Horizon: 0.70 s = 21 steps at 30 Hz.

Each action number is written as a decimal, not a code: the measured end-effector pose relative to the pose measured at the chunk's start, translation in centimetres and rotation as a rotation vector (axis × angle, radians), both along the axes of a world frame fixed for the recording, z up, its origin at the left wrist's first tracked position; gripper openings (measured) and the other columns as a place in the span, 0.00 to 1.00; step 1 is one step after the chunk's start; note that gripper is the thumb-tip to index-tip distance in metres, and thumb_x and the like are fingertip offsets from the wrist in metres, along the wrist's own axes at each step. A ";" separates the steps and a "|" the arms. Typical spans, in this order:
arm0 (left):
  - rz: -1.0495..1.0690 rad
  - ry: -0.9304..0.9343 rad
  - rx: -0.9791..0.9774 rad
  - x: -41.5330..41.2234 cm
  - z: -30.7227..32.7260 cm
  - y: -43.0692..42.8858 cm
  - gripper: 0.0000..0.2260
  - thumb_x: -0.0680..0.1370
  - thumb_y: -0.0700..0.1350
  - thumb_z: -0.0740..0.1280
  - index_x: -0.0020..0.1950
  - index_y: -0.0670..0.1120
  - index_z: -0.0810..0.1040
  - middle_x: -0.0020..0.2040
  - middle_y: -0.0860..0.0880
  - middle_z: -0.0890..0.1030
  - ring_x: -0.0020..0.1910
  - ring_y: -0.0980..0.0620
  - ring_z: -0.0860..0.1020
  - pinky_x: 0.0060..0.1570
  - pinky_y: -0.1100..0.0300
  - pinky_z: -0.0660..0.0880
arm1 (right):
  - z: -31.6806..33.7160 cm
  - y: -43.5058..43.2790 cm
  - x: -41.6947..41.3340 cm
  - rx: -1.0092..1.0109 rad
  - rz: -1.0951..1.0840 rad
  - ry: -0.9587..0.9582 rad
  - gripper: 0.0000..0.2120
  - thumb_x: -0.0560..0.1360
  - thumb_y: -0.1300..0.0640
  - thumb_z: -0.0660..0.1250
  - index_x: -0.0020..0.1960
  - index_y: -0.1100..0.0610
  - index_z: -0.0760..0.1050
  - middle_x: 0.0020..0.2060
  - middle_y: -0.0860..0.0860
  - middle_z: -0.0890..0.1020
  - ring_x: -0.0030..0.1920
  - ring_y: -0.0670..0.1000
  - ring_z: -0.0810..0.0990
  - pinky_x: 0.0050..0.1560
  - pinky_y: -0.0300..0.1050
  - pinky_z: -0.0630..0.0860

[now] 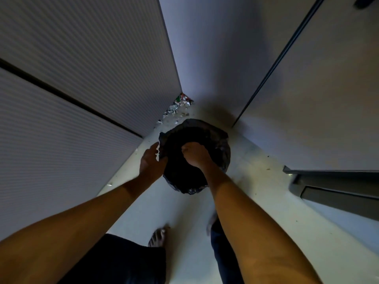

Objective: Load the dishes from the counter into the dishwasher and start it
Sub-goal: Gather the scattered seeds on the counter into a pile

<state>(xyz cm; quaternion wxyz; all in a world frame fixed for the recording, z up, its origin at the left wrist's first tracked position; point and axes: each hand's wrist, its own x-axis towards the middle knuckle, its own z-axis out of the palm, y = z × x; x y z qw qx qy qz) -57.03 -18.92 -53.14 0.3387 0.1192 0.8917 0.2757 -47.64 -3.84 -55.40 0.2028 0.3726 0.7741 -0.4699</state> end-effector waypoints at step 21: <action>0.247 -0.070 0.106 3.6 -3.3 -0.2 0.19 0.80 0.45 0.63 0.71 0.51 0.69 0.64 0.48 0.76 0.60 0.49 0.76 0.55 0.55 0.77 | -12.7 -5.5 22.1 0.047 -0.407 -0.322 0.26 0.84 0.41 0.50 0.56 0.56 0.81 0.54 0.56 0.84 0.57 0.58 0.81 0.55 0.47 0.75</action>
